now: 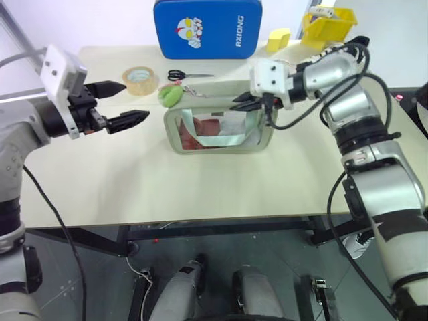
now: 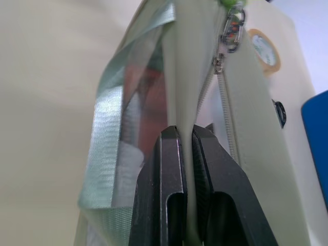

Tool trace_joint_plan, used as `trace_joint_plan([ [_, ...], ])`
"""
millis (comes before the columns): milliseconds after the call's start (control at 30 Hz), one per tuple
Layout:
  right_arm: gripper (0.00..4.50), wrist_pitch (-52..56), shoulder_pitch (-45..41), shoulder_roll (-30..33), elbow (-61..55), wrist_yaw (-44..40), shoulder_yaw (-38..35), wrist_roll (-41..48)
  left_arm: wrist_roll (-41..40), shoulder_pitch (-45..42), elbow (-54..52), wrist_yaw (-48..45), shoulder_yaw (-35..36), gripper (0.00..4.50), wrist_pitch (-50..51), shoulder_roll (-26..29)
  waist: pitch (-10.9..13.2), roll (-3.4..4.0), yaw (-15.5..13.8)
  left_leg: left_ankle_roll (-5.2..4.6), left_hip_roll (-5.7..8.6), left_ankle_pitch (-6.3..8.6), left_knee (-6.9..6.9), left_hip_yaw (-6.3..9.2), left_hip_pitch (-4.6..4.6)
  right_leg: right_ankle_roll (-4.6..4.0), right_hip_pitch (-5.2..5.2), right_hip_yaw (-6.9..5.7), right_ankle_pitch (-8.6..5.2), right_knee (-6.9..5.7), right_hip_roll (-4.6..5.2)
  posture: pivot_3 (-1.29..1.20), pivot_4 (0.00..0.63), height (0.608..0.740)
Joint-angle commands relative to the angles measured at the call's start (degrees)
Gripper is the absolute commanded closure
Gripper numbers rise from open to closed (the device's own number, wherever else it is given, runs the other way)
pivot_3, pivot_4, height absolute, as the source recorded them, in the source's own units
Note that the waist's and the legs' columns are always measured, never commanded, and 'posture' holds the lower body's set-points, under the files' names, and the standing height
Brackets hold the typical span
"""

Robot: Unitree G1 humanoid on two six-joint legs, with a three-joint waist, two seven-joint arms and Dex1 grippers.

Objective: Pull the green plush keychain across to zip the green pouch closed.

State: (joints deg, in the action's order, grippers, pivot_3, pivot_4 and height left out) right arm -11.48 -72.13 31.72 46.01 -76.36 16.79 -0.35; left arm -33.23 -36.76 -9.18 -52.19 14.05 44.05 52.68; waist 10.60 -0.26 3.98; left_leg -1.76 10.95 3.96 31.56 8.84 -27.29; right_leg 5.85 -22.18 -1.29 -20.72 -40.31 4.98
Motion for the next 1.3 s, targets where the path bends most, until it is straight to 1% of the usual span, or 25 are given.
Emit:
trace_joint_plan([
  [33, 4.12, 4.3, 0.1, -0.6, -3.1, -0.1, -1.5, 0.7, -0.1, -2.0, -0.2, -0.1, -0.1, 0.0, -1.6, 0.1, 0.0, 0.01, 0.1, 0.0, 0.0, 0.0, 0.0, 0.0, 0.03, 0.0, 0.02, 0.0, 0.0, -0.01, 0.0, 0.0, 0.15, 0.74],
  [133, 2.95, 8.4, 0.3, -0.4, -6.1, 0.0, -2.8, 1.4, 0.2, -3.5, 1.1, -0.6, -1.3, 0.0, -2.2, -0.2, 0.0, 0.0, 0.0, 0.0, -0.01, 0.0, -0.01, 0.0, 0.04, -0.01, 0.01, 0.01, 0.0, -0.02, 0.01, 0.0, 0.15, 0.74],
  [200, 1.9, 10.4, 0.9, 1.0, -9.4, 0.0, -3.8, 1.6, 0.4, -4.3, 1.9, -0.7, -1.8, 0.0, -2.5, -0.2, 0.0, 0.0, -0.1, 0.0, -0.01, 0.0, -0.01, -0.01, 0.03, -0.01, 0.01, 0.01, 0.0, -0.01, 0.02, 0.0, 0.15, 0.74],
  [233, 1.49, 12.4, 1.1, 2.2, -11.5, 0.1, -4.8, 2.1, 0.5, -4.4, 2.3, -0.8, -1.9, 0.0, -2.6, -0.2, 0.0, 0.01, -0.1, 0.0, -0.01, 0.0, -0.01, -0.01, 0.03, -0.01, 0.01, 0.01, 0.0, -0.01, 0.02, 0.0, 0.15, 0.74],
  [367, 1.49, 21.0, 3.8, 7.1, -20.1, 1.1, -8.4, 4.0, 1.7, -4.8, 5.0, -0.4, -2.2, 0.0, -4.2, -0.8, 0.0, 0.01, -1.0, 0.0, 0.0, 0.01, 0.0, -0.02, 0.01, -0.01, -0.01, 0.01, 0.0, -0.01, 0.04, 0.0, 0.15, 0.74],
  [467, 1.49, 25.3, 7.2, 9.7, -25.3, 2.2, -10.0, 4.7, 3.5, -6.4, 8.1, 0.1, -4.1, 0.0, -6.2, -2.5, 0.0, -0.01, -1.7, -0.18, -0.01, 0.13, 0.03, -0.03, 0.01, -0.01, 0.01, 0.01, 0.0, -0.03, 0.06, 0.0, 0.15, 0.74],
  [600, 1.49, 28.1, 10.6, 10.0, -28.9, 4.3, -10.7, 5.1, 6.3, -10.4, 13.8, 0.5, -6.2, 0.0, -9.8, -5.5, 0.0, -0.01, -1.7, -0.29, 0.0, 0.2, 0.07, -0.05, 0.0, -0.01, 0.01, 0.0, 0.0, -0.03, 0.09, 0.0, 0.15, 0.74],
  [733, 1.49, 27.0, 13.6, 9.5, -28.8, 5.8, -9.6, 4.2, 10.1, -15.0, 20.5, -1.8, -9.8, 0.0, -14.2, -7.2, 0.0, -0.02, -1.6, -0.12, -0.01, 0.09, 0.2, -0.14, -0.08, 0.0, -0.01, 0.0, 0.01, -0.04, 0.14, 0.0, 0.15, 0.74],
  [800, 1.98, 26.5, 13.6, 9.4, -28.0, 6.5, -9.5, 4.0, 11.5, -16.7, 23.7, -3.1, -10.9, 0.0, -16.3, -7.7, 0.0, -0.01, -1.4, -0.11, 0.0, 0.08, 0.27, -0.16, -0.08, 0.01, 0.04, 0.0, 0.01, -0.04, 0.14, 0.0, 0.15, 0.74],
  [833, 2.33, 26.4, 13.7, 9.4, -28.0, 6.2, -9.4, 4.1, 12.3, -17.2, 25.0, -3.7, -11.5, 0.0, -17.3, -8.0, 0.0, -0.01, -1.4, -0.12, 0.0, 0.08, 0.31, -0.17, -0.08, 0.01, 0.05, 0.0, 0.01, -0.04, 0.14, 0.0, 0.15, 0.74],
  [900, 3.28, 26.2, 14.2, 9.5, -28.8, 5.9, -9.1, 4.4, 14.0, -17.9, 27.2, -5.7, -13.3, 0.0, -19.7, -8.3, 0.0, -0.01, -1.4, -0.13, 0.0, 0.08, 0.31, -0.17, -0.08, 0.01, 0.04, 0.0, 0.01, -0.04, 0.13, 0.0, 0.15, 0.74],
  [933, 3.96, 26.3, 14.4, 9.3, -29.1, 6.0, -9.0, 4.5, 14.7, -18.2, 28.3, -6.4, -14.0, 0.0, -20.7, -8.6, 0.0, -0.01, -1.4, -0.14, -0.01, 0.07, 0.34, -0.17, -0.08, 0.01, 0.04, 0.0, 0.01, -0.04, 0.13, 0.0, 0.15, 0.74],
  [967, 4.31, 26.2, 14.5, 9.1, -29.4, 6.1, -9.0, 4.5, 15.5, -18.5, 29.3, -7.1, -14.7, 0.0, -21.6, -8.7, 0.0, -0.01, -1.4, -0.14, -0.01, 0.07, 0.35, -0.17, -0.08, 0.01, 0.04, 0.0, 0.01, -0.04, 0.13, 0.0, 0.15, 0.74],
  [1000, 4.42, 26.0, 14.6, 9.0, -29.3, 6.4, -8.9, 4.4, 16.9, -18.7, 30.3, -7.6, -15.6, 0.0, -23.2, -8.8, 0.0, -0.01, -1.4, -0.18, -0.01, 0.05, 0.35, -0.17, -0.08, 0.01, 0.05, 0.0, 0.01, -0.04, 0.13, 0.0, 0.15, 0.74],
  [1167, 4.42, 25.6, 14.6, 8.5, -29.1, 6.6, -8.7, 4.5, 19.9, -20.4, 34.3, -8.4, -16.9, 0.0, -27.5, -10.4, 0.0, -0.02, -1.4, -0.16, -0.01, 0.08, 0.37, -0.17, -0.08, 0.02, 0.07, 0.0, 0.01, -0.04, 0.13, 0.0, 0.15, 0.74],
  [1300, 4.42, 26.0, 14.6, 8.1, -29.5, 6.5, -8.6, 4.7, 20.9, -21.9, 36.2, -7.6, -16.8, 0.0, -28.8, -12.8, 0.0, -0.02, -1.4, -0.21, -0.01, 0.06, 0.41, -0.16, -0.09, 0.02, 0.08, -0.01, 0.02, -0.05, 0.13, 0.0, 0.15, 0.74],
])
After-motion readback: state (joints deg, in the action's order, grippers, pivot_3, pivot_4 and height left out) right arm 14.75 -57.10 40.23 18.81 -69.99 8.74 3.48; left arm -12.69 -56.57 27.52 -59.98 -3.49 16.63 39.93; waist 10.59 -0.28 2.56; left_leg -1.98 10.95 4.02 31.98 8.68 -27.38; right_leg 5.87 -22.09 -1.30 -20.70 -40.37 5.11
